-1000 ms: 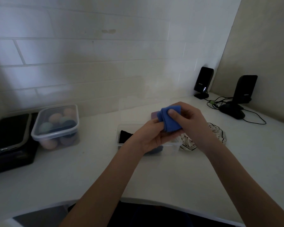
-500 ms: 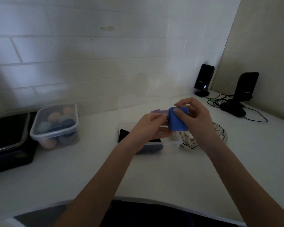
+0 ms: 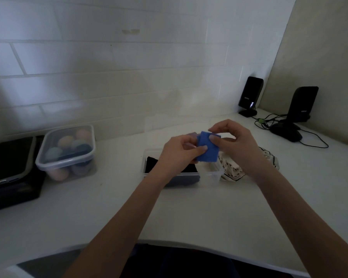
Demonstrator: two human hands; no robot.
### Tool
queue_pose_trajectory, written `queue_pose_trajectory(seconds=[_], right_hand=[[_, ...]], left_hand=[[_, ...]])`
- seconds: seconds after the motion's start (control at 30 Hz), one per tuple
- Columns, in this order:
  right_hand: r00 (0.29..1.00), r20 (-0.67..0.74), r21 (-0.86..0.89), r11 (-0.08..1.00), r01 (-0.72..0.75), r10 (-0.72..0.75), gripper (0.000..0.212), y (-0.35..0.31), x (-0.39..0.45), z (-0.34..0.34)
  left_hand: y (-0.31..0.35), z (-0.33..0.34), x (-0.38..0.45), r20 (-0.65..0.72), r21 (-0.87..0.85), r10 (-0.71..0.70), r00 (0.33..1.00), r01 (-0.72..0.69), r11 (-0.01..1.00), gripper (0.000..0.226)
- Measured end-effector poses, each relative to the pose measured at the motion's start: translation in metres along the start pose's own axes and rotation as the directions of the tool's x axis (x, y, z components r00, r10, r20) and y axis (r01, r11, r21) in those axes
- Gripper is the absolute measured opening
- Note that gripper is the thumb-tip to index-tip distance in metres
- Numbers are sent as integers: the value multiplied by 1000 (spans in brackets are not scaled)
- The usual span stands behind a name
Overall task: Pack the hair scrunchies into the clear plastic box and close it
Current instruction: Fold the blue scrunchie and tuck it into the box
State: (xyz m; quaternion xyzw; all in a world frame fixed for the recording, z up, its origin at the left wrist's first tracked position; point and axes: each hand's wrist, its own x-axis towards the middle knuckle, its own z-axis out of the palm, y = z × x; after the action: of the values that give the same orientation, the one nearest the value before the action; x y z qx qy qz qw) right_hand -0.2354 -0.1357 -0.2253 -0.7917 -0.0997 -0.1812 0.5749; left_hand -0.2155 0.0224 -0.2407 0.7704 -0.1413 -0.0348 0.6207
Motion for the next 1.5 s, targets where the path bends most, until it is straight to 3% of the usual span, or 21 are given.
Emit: queue_pose_trajectory(seconds=[0.13,0.27,0.37,0.43,0.57,0.63,0.7,0.93,1.03,1.17,1.33,1.5], right_hand=[[996,91,-249,968,21,2,15,4,7,3],[972,231,-499,862,90,33,13,3,4,12],[951,310,-657,723,213,1,12,2,4,19],[944,328,-748,618,242,27,13,4,4,21],[931,354,-850,446,280,90,17,9,1,24],[923,379,-894,285,347,67,20,10,0,23],[917,388,-910,194,366,91,22,8,1,19],[822,413,-907,262,330,393,26,-6,9,11],[838,389,-907,317,277,382,24,-2,14,17],[853,375,-920,256,295,363,24,1,16,23],[824,441,-893,269,362,357,21,2,17,21],[846,457,-878,294,379,276,26,-9,15,12]], left_hand=[[-2,-22,0,-83,420,155,984,-106,901,24],[-7,-36,1,82,689,143,986,-160,707,24],[-12,-33,1,185,716,121,975,-218,663,26],[-15,-31,2,239,690,88,967,-233,685,28],[-18,-30,6,239,685,32,970,-192,703,20],[-20,-29,7,237,705,14,972,-181,686,18],[-20,-29,7,242,715,8,970,-184,675,19],[-16,-27,11,284,755,1,959,-224,617,20],[-18,-28,13,273,753,-52,961,-180,633,19],[-18,-29,14,287,727,-58,956,-178,663,20],[-18,-30,13,286,699,-59,956,-166,696,20],[-16,-36,4,243,685,95,965,-240,688,15]])
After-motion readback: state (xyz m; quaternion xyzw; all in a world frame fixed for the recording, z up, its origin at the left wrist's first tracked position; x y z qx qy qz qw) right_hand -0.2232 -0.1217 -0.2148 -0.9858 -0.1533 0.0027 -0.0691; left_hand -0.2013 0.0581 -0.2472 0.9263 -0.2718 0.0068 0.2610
